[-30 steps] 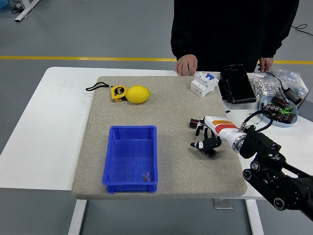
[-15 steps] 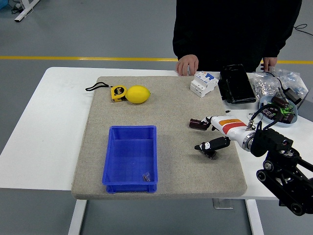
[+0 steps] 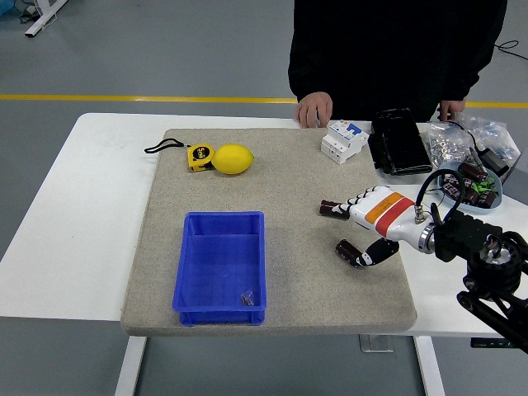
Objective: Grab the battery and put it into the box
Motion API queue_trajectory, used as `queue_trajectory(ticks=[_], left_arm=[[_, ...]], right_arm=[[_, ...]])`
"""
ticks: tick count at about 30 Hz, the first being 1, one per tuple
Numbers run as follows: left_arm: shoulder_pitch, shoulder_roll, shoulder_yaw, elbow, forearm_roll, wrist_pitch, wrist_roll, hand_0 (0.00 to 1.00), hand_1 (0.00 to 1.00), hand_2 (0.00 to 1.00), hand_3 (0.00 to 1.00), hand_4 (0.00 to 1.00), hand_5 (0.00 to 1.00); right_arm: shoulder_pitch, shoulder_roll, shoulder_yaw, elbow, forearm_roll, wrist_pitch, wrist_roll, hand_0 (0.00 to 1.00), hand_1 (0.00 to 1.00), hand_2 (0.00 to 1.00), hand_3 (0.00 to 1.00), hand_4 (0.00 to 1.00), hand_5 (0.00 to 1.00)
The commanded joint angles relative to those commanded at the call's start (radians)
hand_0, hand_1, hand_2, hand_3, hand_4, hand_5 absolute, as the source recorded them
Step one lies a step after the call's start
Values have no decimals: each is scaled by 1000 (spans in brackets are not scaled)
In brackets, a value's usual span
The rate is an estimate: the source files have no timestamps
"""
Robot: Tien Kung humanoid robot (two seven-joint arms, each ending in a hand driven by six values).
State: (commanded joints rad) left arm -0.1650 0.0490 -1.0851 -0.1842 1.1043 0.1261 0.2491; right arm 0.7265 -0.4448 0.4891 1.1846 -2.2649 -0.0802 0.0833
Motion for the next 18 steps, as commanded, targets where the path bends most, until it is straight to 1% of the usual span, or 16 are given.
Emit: queue_trajectory(ticks=[4,10,13,14,18], left_arm=[[0,-1,4,0,-3,0,0,719,678,680,585,632,541],[-4,-2,19,0,-20,0,-4,720,678,678,585,633,541],[-6,-2,24,0,-25,0,-4,720,678,678,585,633,541],[-7,-2,26,0,-28,0,-4,720,679,678,585,632,541],[-8,-2,29,-1,-29,-1,-4,720,679,678,585,632,541]], right_arm=[[40,-8,-71,-10,-4,3,5,681,697,770,881,998,297],[102,-25,-160,-37,-4,-10,18,678,692,766,875,998,292],[128,-28,-195,-57,-4,-22,24,678,692,766,875,998,292],[133,-29,-204,-61,-4,-26,24,666,676,750,857,998,292],[147,-25,-233,-78,-4,-48,29,666,676,750,857,998,292]])
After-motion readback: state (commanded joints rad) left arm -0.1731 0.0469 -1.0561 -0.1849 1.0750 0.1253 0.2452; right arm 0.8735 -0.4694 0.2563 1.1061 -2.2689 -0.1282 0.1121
